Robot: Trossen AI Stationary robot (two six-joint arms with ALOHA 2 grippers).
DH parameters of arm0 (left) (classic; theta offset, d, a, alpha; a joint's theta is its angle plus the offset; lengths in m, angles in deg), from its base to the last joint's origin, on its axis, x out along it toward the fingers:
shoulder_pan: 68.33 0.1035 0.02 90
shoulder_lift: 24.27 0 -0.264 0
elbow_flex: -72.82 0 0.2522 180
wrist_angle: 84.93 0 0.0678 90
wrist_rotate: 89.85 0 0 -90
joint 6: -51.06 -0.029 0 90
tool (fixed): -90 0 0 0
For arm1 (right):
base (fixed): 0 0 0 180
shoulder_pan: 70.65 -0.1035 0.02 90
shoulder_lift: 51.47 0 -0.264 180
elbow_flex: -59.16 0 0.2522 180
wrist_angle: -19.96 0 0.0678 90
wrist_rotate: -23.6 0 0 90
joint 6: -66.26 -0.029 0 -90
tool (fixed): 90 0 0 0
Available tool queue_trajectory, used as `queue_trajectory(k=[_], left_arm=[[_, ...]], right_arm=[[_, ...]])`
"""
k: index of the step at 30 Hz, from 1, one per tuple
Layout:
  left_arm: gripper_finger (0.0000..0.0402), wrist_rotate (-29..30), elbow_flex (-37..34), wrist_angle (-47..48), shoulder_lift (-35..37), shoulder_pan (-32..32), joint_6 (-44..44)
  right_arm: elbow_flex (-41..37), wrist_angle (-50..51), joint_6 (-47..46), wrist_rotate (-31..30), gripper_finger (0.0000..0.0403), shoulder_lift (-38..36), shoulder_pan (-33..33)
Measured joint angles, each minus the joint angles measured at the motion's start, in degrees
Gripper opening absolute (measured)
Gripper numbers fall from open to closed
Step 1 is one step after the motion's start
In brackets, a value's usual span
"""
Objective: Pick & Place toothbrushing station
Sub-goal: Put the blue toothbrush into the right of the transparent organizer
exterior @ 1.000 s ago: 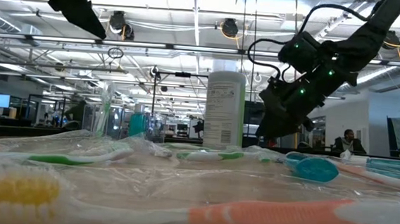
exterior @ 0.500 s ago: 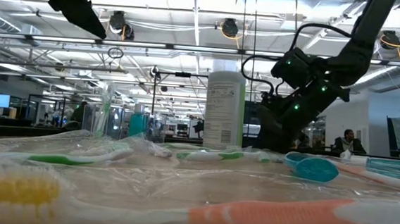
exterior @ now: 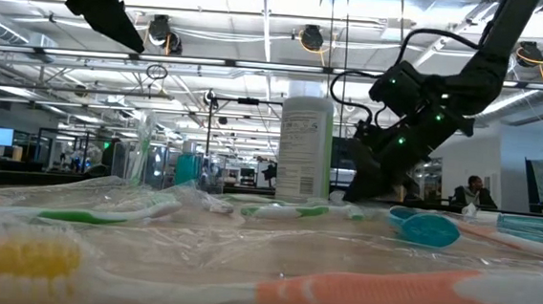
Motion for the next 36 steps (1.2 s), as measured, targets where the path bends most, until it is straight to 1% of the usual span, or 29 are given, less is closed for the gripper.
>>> queue_trajectory(k=[3,7,10,14,17,20,24,28,31,34,36], left_arm=[[0.0212,0.01,0.0,0.12,0.0,0.0,0.0],[0.0212,0.0,0.0,0.33,0.0,0.0,0.0],[0.0212,0.0,0.0,0.33,0.0,0.0,0.0],[0.0212,-0.02,0.0,0.33,0.02,0.0,-0.55],[0.0212,-0.04,0.0,0.28,0.02,0.01,-2.13],[0.0212,-0.02,0.0,-0.11,0.02,0.02,-2.62],[0.0212,-0.04,0.0,-0.37,0.02,0.0,-2.59],[0.0212,-0.02,0.0,-0.39,0.02,0.01,-3.06],[0.0212,-0.02,0.0,-0.94,0.02,0.01,-3.44],[0.0212,-0.02,0.0,-1.27,0.02,0.01,-4.28],[0.0212,-0.02,0.0,-1.27,0.02,0.02,-4.13]], right_arm=[[0.01,-0.04,-0.16,0.02,0.0003,0.0,-0.03],[0.01,-2.46,-0.85,0.01,0.0002,-0.06,-0.91],[-0.03,-3.4,-0.09,0.02,0.0001,-1.81,-2.07],[0.0,-7.73,5.05,-0.24,0.0001,-5.54,-4.78],[-0.01,-14.83,8.93,-0.11,0.0001,-7.66,-8.27],[-0.01,-25.68,13.54,-0.13,0.0001,-7.91,-12.2],[-0.01,-38.28,22.58,-0.01,0.0001,-7.91,-16.9],[0.23,-48.47,30.35,-0.15,0.0,-7.87,-19.45],[4.02,-48.83,34.5,-0.17,0.0,-6.51,-20.14],[9.62,-44.87,37.35,0.25,0.0,-3.67,-20.33],[14.33,-42.57,38.94,1.96,0.0,-0.79,-20.26]])
